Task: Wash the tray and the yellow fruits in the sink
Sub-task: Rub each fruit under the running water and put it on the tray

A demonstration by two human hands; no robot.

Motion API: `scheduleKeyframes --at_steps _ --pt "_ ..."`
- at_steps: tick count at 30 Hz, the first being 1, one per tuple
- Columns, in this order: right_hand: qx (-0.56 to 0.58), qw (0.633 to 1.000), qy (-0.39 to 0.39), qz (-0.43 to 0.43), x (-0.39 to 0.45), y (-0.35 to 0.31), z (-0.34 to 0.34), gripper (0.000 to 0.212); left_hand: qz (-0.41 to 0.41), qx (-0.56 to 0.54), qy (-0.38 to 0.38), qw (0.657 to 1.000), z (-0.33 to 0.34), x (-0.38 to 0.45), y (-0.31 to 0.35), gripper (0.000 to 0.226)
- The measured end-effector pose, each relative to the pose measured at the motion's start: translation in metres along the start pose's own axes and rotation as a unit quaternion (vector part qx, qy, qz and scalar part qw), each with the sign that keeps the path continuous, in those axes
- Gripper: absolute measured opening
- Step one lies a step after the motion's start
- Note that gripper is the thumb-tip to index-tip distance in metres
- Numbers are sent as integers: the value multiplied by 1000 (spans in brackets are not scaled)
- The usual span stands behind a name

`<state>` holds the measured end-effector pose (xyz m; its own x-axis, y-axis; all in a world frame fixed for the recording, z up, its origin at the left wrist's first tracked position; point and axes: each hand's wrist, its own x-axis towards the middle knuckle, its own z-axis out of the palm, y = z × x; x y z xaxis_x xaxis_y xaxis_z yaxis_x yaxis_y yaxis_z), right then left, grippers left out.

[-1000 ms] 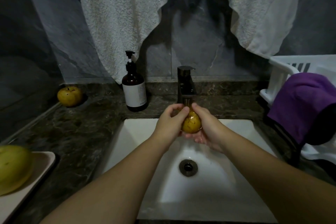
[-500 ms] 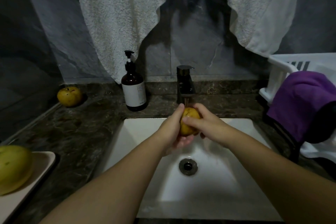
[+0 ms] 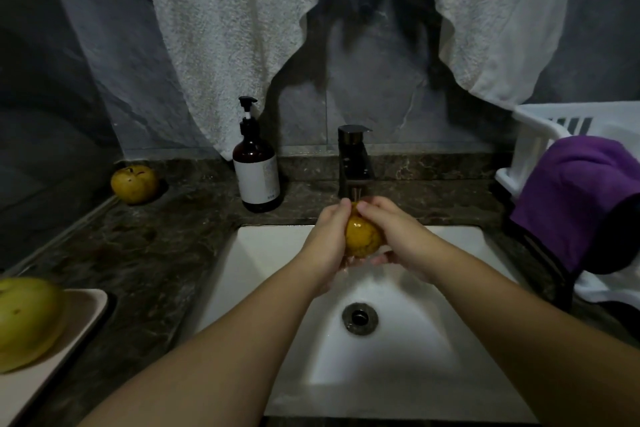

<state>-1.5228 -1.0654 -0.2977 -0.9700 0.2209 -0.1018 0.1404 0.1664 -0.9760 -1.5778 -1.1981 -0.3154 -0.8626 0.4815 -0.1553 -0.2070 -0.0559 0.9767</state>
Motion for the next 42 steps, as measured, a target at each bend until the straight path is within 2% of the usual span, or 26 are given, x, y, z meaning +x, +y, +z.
scheduleKeyframes --at_steps 2,6,13,16,18,21,25,30,35,39,42 --pt "39 999 24 6 1 -3 7 29 1 -11 3 1000 6 0 0 26" --pt "72 997 23 21 4 -3 11 28 -5 -17 10 1000 7 2 -3 18" --pt "120 992 16 27 3 -4 15 34 2 -15 27 1000 4 0 1 20" --pt "103 993 48 25 3 -6 19 36 5 -56 27 998 6 -2 1 16" --pt "105 990 81 38 4 -6 19 38 5 -87 30 996 7 -3 1 24" --pt "40 993 109 34 5 -5 17 33 -37 -133 18 990 6 -5 3 40" --pt "-7 994 107 -21 4 -2 13 32 -122 -18 -45 991 1 -9 4 58" --pt "24 996 80 -29 4 -5 7 28 -93 -52 -30 994 3 -8 5 48" --pt "17 996 84 -6 5 -8 15 25 -103 -75 -30 991 6 -8 3 53" --pt "31 997 72 -7 4 -7 15 33 -94 -18 -15 995 4 -6 4 59" --pt "25 998 59 1 1 -10 11 43 -105 -15 -27 994 1 -7 6 58"
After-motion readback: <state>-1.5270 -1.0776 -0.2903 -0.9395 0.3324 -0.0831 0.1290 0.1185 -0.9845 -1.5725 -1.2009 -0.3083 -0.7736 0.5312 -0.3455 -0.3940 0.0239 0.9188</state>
